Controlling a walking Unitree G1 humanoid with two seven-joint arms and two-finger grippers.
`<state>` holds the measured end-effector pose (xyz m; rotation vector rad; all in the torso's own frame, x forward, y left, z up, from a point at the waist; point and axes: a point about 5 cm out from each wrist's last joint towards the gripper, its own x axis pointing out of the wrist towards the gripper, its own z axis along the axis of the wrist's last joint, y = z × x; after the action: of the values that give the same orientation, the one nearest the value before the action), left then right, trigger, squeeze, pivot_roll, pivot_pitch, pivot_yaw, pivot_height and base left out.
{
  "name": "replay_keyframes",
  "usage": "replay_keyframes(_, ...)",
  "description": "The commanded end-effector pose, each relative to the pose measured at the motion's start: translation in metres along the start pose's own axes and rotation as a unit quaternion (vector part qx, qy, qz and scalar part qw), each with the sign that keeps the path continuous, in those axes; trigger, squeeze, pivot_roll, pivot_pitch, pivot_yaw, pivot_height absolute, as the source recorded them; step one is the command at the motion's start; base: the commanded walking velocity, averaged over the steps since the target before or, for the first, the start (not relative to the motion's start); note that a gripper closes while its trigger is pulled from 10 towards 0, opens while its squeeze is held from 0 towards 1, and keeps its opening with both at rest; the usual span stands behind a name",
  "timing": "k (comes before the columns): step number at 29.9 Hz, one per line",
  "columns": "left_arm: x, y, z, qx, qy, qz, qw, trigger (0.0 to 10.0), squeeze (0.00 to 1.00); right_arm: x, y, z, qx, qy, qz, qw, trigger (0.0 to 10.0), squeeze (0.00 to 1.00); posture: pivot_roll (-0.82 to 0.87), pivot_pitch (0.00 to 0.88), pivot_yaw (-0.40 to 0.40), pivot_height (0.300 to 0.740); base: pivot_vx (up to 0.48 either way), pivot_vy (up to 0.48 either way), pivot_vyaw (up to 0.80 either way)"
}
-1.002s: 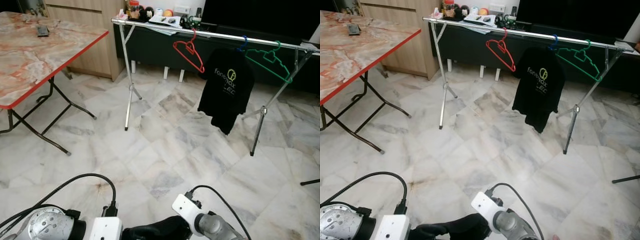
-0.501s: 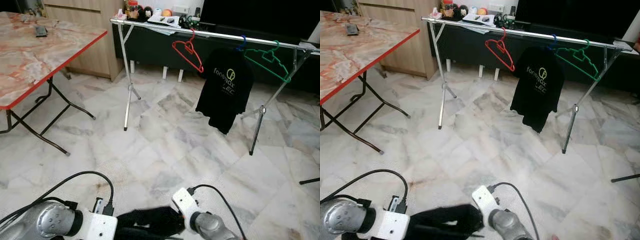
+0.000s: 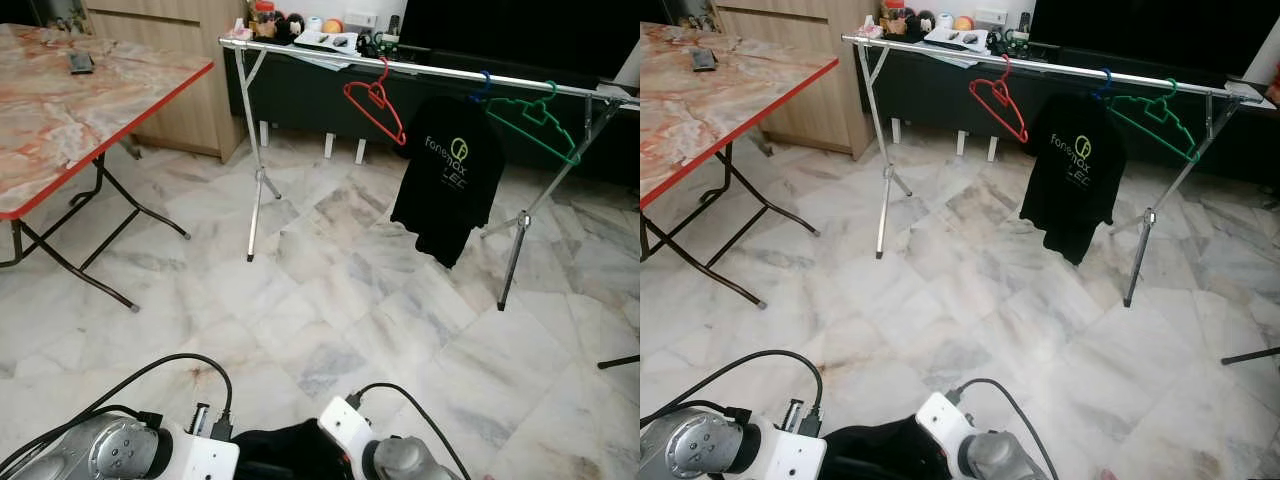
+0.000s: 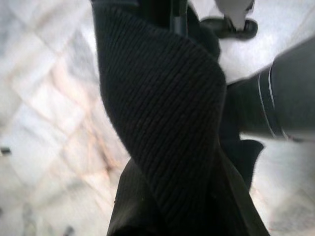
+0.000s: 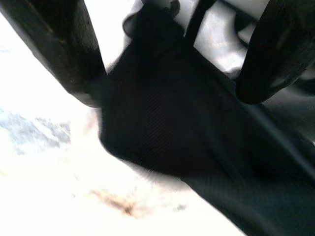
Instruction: Hang hanger
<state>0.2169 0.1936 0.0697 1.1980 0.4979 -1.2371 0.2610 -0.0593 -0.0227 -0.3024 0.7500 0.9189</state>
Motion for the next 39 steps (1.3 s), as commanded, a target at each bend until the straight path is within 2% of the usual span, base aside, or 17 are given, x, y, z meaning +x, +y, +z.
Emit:
replay_keyframes(1, 0.000, 0.003, -0.006, -0.003, 0.024, 0.015, 1.000, 10.0, 0.00, 0.001, 0.000, 0.006, 0.010, -0.013, 0.002, 1.000, 10.0, 0.00, 0.20, 0.136, -0.072, 0.740, 0.000, 0.000, 0.00)
replay_keyframes(7, 0.005, 0.003, -0.014, -0.030, 0.050, 0.034, 0.998, 10.0, 0.00, 0.004, 0.003, 0.012, -0.001, -0.010, 0.000, 1.000, 10.0, 0.00, 0.20, 0.136, -0.074, 0.740, 0.000, 0.000, 0.00)
replay_keyframes(11, 0.008, 0.005, -0.016, -0.048, 0.055, 0.051, 0.996, 10.0, 0.00, -0.008, -0.013, -0.002, -0.016, 0.005, -0.002, 1.000, 10.0, 0.00, 0.20, 0.136, -0.074, 0.740, 0.000, 0.000, 0.00)
replay_keyframes(13, 0.008, 0.005, -0.016, -0.048, 0.055, 0.051, 0.996, 10.0, 0.00, -0.008, -0.013, -0.002, -0.016, 0.005, -0.002, 1.000, 10.0, 0.00, 0.20, 0.136, -0.074, 0.740, 0.000, 0.000, 0.00)
replay_keyframes(16, 0.012, 0.011, -0.016, -0.105, 0.044, 0.094, 0.989, 10.0, 0.00, -0.012, -0.021, -0.009, -0.041, 0.024, -0.044, 0.998, 10.0, 0.00, 0.20, 0.137, -0.075, 0.740, 0.000, 0.000, 0.00)
replay_keyframes(18, 0.014, 0.013, -0.016, -0.122, 0.039, 0.110, 0.986, 10.0, 0.00, -0.014, -0.030, 0.003, -0.021, -0.023, -0.099, 0.995, 10.0, 0.00, 0.20, 0.135, -0.074, 0.740, 0.000, 0.000, 0.00)
replay_keyframes(19, 0.014, 0.013, -0.016, -0.122, 0.039, 0.110, 0.986, 10.0, 0.00, -0.014, -0.030, 0.003, -0.021, -0.023, -0.099, 0.995, 10.0, 0.00, 0.20, 0.135, -0.074, 0.740, 0.000, 0.000, 0.00)
replay_keyframes(21, 0.014, 0.013, -0.017, -0.127, 0.038, 0.112, 0.985, 10.0, 0.00, -0.016, -0.035, 0.013, 0.006, -0.062, -0.119, 0.991, 10.0, 0.00, 0.20, 0.135, -0.072, 0.740, 0.000, 0.000, 0.00)
replay_keyframes(23, 0.015, 0.013, -0.017, -0.140, 0.037, 0.110, 0.983, 10.0, 0.00, -0.020, -0.042, 0.030, 0.040, -0.127, -0.129, 0.983, 10.0, 0.00, 0.20, 0.133, -0.068, 0.740, 0.000, 0.000, 0.00)
replay_keyframes(26, 0.016, 0.014, -0.016, -0.145, 0.027, 0.100, 0.984, 10.0, 0.00, -0.021, -0.040, 0.038, 0.036, -0.158, -0.109, 0.981, 10.0, 0.00, 0.19, 0.131, -0.067, 0.740, 0.000, 0.000, 0.00)
replay_keyframes(30, 0.016, 0.008, -0.006, -0.149, -0.010, 0.016, 0.989, 10.0, 0.00, -0.017, -0.026, 0.046, -0.064, -0.133, 0.002, 0.989, 10.0, 0.00, 0.18, 0.121, -0.061, 0.740, 0.000, 0.000, 0.00)
replay_keyframes(31, 0.016, 0.008, -0.006, -0.149, -0.010, 0.016, 0.989, 10.0, 0.00, -0.017, -0.026, 0.046, -0.064, -0.133, 0.002, 0.989, 10.0, 0.00, 0.18, 0.121, -0.061, 0.740, 0.000, 0.000, 0.00)
replay_keyframes(33, 0.015, 0.005, -0.001, -0.166, -0.025, -0.023, 0.986, 10.0, 0.00, -0.016, -0.020, 0.047, -0.103, -0.116, 0.045, 0.987, 10.0, 0.00, 0.18, 0.119, -0.059, 0.740, 0.000, 0.000, 0.00)
replay_keyframes(35, 0.014, 0.008, 0.004, -0.176, -0.045, -0.024, 0.983, 10.0, 0.00, -0.015, -0.017, 0.047, -0.113, -0.112, 0.062, 0.985, 10.0, 0.00, 0.18, 0.119, -0.059, 0.740, 0.000, 0.000, 0.00)
replay_keyframes(36, 0.014, 0.014, 0.009, -0.189, -0.069, -0.012, 0.980, 10.0, 0.00, -0.030, -0.033, 0.054, -0.124, -0.129, 0.087, 0.980, 10.0, 0.00, 0.17, 0.110, -0.060, 0.740, 0.000, 0.000, 0.00)
replay_keyframes(37, 0.014, 0.014, 0.009, -0.189, -0.069, -0.012, 0.980, 10.0, 0.00, -0.030, -0.033, 0.054, -0.124, -0.129, 0.087, 0.980, 10.0, 0.00, 0.17, 0.110, -0.060, 0.740, 0.000, 0.000, 0.00)
replay_keyframes(39, 0.014, 0.037, 0.025, -0.249, -0.168, 0.037, 0.953, 10.0, 0.00, -0.064, -0.062, 0.071, -0.163, -0.156, 0.135, 0.965, 10.0, 0.00, 0.17, 0.100, -0.063, 0.740, 0.000, 0.000, 0.00)
